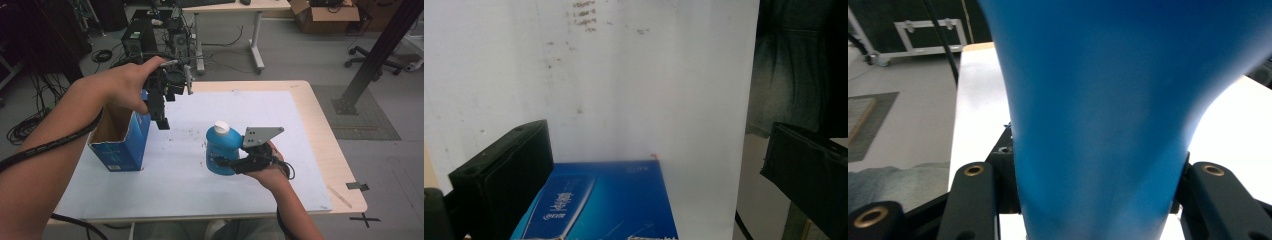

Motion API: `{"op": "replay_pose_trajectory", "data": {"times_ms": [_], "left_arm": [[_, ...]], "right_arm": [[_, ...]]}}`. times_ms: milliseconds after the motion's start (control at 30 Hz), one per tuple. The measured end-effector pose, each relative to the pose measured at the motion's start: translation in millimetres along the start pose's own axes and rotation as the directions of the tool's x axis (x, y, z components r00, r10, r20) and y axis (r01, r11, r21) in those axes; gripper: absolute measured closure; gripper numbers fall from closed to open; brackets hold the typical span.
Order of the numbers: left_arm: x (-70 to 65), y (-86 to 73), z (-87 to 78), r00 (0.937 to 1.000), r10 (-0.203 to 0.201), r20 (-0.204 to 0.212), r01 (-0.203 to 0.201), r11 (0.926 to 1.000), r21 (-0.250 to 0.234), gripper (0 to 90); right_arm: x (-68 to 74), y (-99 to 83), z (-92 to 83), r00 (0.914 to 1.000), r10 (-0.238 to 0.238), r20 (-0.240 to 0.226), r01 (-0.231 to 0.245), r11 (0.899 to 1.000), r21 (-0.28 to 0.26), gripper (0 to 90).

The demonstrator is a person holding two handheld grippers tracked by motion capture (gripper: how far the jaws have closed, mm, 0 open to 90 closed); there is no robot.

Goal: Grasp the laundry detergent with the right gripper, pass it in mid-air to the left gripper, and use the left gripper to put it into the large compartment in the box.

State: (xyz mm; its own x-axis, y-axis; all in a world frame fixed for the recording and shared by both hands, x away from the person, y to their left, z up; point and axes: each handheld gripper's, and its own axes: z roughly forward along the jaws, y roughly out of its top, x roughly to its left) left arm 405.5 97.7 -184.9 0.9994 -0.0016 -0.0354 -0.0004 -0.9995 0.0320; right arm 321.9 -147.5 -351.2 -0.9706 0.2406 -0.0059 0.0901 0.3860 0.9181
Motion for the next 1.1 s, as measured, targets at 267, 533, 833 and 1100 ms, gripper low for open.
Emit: {"op": "replay_pose_trajectory", "data": {"times_ms": [267,533,833,1100], "left_arm": [[-6.2,6.7,2.0,0.9998,0.017,0.011,-0.017,0.9998,0.006,0.2],[-11.7,11.1,1.1,0.9995,0.030,0.006,-0.030,0.9995,0.011,0.1],[-17.1,18.2,5.9,0.9991,0.041,0.012,-0.041,0.9990,0.018,0.1],[-18.9,20.8,13.3,0.9986,0.048,0.019,-0.049,0.9986,0.019,0.1]], "right_arm": [[-1.9,-1.3,5.0,0.9995,-0.021,-0.025,0.021,1.000,-0.014,46.8],[-3.5,1.1,10.4,0.9978,-0.027,-0.061,0.026,0.999,-0.018,46.7],[-5.0,8.7,24.0,0.9929,-0.052,-0.107,0.050,0.999,-0.014,46.6],[-6.2,15.2,34.8,0.9906,-0.057,-0.124,0.056,0.998,-0.012,46.6]]}}
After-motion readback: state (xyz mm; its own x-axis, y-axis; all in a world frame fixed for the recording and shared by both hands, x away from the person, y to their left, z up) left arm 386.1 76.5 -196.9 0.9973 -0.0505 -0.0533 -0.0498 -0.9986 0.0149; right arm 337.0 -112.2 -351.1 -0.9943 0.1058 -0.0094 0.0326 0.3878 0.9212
